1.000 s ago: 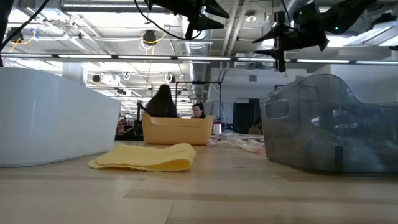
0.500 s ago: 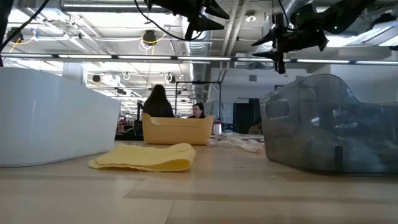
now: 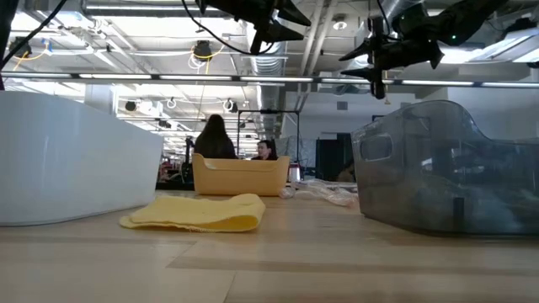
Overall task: Pick & Place Toothbrushes
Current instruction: Put the orange toothbrush into the left white bin
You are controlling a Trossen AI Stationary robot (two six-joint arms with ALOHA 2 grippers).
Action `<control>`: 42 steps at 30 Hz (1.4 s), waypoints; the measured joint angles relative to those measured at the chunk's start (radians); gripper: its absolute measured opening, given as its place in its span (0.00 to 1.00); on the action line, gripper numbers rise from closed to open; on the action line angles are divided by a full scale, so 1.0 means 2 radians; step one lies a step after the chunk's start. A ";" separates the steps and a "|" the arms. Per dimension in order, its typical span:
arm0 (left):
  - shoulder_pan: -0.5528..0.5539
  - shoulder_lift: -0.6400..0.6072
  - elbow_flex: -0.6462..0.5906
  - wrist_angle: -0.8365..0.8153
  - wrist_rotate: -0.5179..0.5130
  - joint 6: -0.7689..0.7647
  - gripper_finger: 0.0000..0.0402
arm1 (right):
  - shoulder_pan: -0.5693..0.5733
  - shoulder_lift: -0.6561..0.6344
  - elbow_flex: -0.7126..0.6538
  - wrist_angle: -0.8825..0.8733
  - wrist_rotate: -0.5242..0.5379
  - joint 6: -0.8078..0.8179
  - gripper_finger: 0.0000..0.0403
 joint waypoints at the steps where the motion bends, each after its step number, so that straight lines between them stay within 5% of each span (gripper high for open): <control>1: 0.001 0.000 0.000 -0.001 0.000 0.000 0.38 | 0.000 0.000 0.000 0.000 -0.001 0.000 0.33; 14: 0.002 0.000 0.000 -0.059 0.068 0.035 0.38 | 0.005 0.000 0.000 -0.012 -0.001 0.001 0.33; 20: 0.002 -0.006 0.000 -0.152 0.066 0.133 0.38 | 0.005 0.000 0.000 -0.075 -0.001 -0.009 0.33; 25: 0.004 -0.005 0.000 -0.195 0.052 0.131 0.38 | 0.005 0.000 0.000 -0.120 -0.005 -0.027 0.33; 42: 0.007 -0.005 0.000 -0.206 0.028 0.116 0.38 | 0.030 0.000 0.000 -0.301 0.007 -0.216 0.31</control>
